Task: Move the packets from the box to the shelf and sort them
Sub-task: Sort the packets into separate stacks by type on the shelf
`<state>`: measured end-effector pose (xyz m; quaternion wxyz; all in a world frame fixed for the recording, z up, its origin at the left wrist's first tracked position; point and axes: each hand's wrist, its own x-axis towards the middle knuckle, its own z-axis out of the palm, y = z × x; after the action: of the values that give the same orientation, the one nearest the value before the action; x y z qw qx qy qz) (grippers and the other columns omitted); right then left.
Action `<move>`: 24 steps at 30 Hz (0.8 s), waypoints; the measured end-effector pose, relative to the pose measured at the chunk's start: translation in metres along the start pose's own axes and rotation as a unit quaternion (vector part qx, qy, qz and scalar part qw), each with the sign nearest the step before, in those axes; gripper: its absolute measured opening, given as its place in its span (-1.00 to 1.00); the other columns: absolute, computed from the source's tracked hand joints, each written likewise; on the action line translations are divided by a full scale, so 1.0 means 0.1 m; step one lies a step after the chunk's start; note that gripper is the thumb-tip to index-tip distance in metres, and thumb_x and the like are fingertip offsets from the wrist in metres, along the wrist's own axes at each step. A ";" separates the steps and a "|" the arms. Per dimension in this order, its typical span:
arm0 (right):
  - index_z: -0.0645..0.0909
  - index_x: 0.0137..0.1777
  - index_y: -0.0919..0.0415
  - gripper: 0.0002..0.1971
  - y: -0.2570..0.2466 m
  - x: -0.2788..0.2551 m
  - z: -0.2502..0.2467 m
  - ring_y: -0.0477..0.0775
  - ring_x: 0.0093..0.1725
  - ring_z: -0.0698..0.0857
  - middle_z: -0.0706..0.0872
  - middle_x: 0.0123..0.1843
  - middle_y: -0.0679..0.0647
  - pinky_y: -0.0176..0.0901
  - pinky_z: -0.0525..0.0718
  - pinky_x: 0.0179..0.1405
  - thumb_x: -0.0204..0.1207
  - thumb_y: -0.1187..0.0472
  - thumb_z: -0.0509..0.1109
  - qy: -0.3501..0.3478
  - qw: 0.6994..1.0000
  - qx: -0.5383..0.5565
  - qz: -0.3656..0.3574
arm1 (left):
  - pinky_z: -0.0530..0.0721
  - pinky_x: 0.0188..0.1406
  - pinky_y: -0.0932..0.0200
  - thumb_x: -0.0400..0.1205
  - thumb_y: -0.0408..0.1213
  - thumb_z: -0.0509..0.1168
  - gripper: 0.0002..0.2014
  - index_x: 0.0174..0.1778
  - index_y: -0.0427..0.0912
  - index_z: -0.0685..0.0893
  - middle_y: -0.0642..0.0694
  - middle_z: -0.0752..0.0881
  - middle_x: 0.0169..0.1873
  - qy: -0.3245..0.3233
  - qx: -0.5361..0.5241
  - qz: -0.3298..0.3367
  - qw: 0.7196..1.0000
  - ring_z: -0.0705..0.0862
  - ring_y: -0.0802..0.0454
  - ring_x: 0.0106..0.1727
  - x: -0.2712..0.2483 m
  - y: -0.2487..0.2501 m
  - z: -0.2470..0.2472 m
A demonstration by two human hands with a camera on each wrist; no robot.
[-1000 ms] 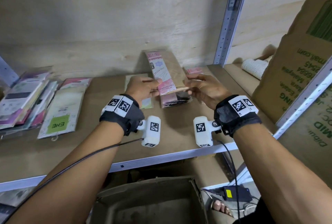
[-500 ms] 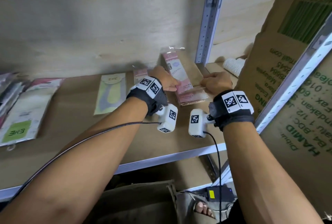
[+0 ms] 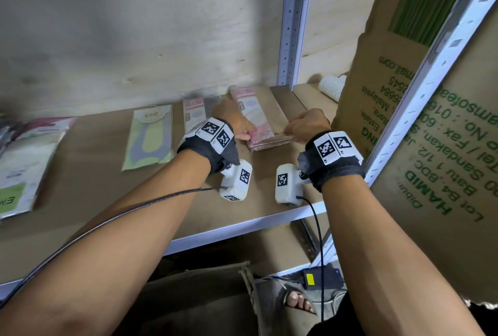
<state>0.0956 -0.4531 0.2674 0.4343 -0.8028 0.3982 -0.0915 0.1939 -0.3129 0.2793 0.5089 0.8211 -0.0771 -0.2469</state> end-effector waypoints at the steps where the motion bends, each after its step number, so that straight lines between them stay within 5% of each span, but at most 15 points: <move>1: 0.66 0.33 0.34 -0.63 0.00 0.00 0.01 0.27 0.29 0.70 0.72 0.30 0.26 0.05 0.70 0.32 0.53 0.30 0.44 -0.006 1.000 0.009 0.000 | 0.82 0.06 -0.04 0.51 -0.60 0.49 -0.61 0.25 -0.47 0.62 -0.37 0.76 0.20 0.000 0.001 -0.003 1.000 0.80 -0.25 0.16 0.00 0.00 -0.01; 3: 0.69 0.29 0.33 -0.62 0.00 -0.02 0.01 0.26 0.22 0.73 0.73 0.26 0.26 0.04 0.74 0.26 0.46 0.30 0.50 0.000 1.000 0.009 0.009 | 0.79 0.16 -0.11 0.51 -0.58 0.51 -0.57 0.29 -0.48 0.61 -0.37 0.74 0.22 0.001 0.017 0.005 1.000 0.78 -0.26 0.19 -0.01 -0.02 -0.01; 9: 0.73 0.16 0.33 -0.70 0.01 -0.04 -0.01 0.21 0.09 0.77 0.77 0.13 0.26 0.00 0.78 0.17 0.43 0.29 0.51 0.007 1.000 0.000 0.011 | 0.84 0.01 -0.16 0.40 -0.42 0.58 -0.45 0.29 -0.48 0.61 -0.37 0.77 0.09 0.068 0.121 0.084 0.987 0.82 -0.28 0.03 -0.05 -0.04 -0.01; 24: 0.72 0.15 0.34 -0.71 0.02 0.01 -0.01 0.22 0.11 0.78 0.78 0.08 0.26 0.04 0.79 0.16 0.43 0.30 0.52 0.008 1.000 -0.005 0.011 | 0.81 0.12 -0.12 0.46 -0.44 0.58 -0.54 0.24 -0.50 0.66 -0.39 0.77 0.14 0.054 0.135 0.075 0.987 0.81 -0.26 0.10 -0.09 0.03 -0.01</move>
<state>0.0945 -0.4546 0.2665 0.4283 -0.7995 0.4111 -0.0911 0.1871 -0.3104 0.2851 0.4138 0.8862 -0.1432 -0.1510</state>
